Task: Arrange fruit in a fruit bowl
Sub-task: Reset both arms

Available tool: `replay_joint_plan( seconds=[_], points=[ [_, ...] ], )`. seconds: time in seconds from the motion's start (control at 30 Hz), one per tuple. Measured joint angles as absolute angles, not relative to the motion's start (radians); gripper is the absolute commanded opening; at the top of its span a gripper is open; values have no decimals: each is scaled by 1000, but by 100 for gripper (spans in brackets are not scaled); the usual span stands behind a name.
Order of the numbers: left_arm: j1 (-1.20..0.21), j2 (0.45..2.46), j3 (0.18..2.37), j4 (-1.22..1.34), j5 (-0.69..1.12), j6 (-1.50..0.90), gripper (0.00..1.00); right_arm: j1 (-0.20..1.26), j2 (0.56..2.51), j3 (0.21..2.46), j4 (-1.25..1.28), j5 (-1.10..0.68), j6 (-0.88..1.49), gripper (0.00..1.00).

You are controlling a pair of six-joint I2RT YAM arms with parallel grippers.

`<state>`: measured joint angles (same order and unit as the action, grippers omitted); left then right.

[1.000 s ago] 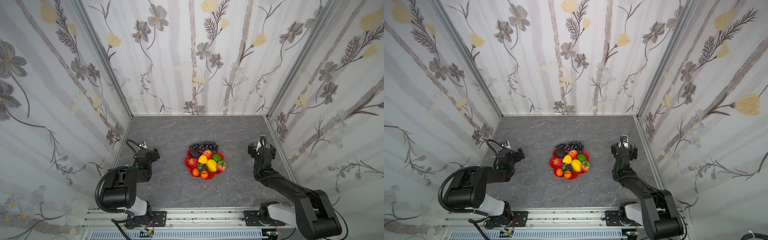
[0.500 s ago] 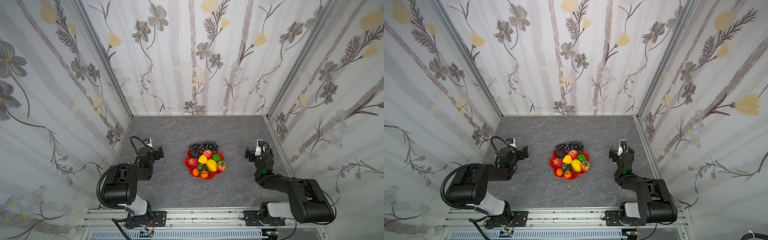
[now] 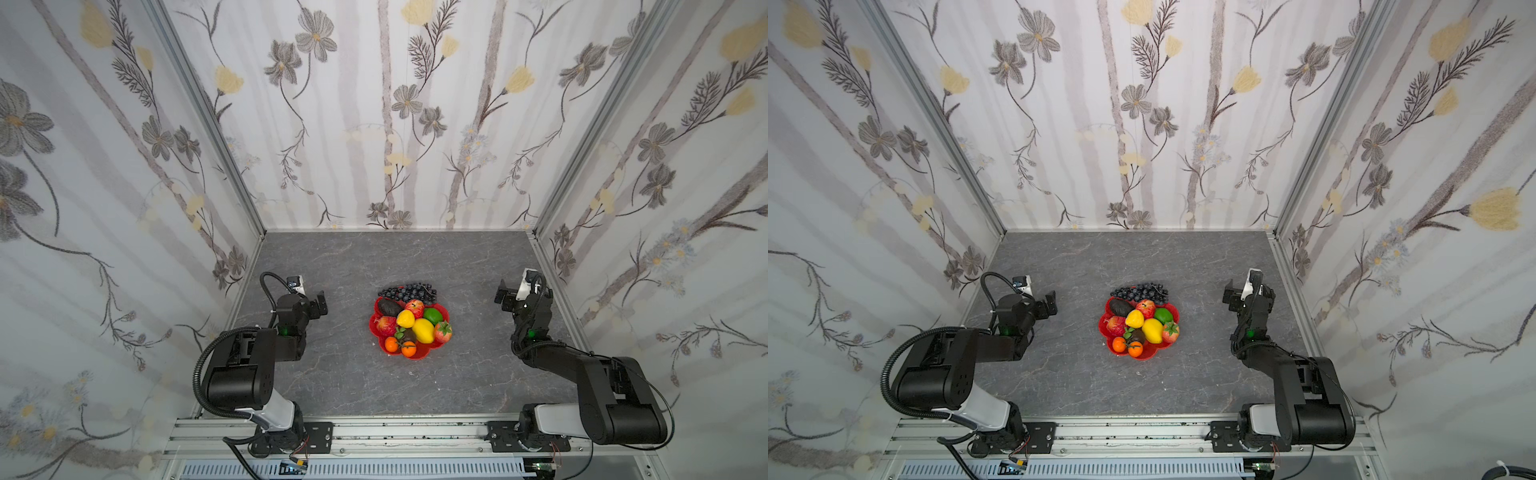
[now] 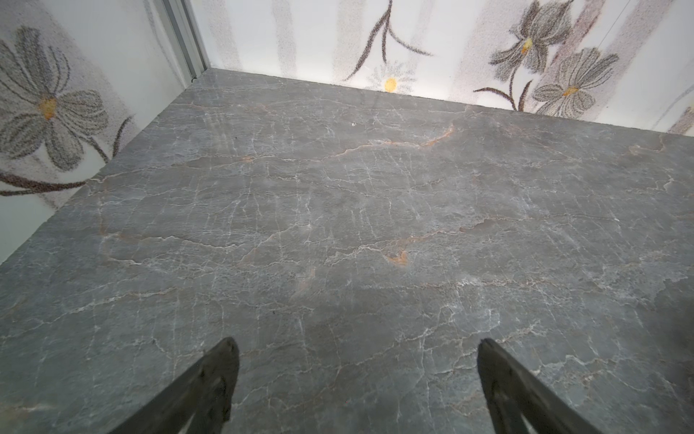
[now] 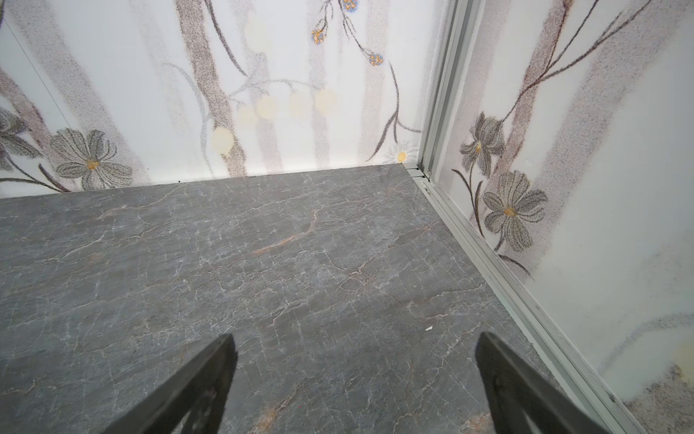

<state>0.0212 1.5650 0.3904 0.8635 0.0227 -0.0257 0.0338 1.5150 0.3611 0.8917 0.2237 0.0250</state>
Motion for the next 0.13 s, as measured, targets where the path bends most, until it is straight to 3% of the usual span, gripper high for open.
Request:
replay_joint_plan(
  seconds=[0.13],
  points=[
    [21,1565,390,863,23,-26,100,33,1517,362,889,223,25,99]
  ],
)
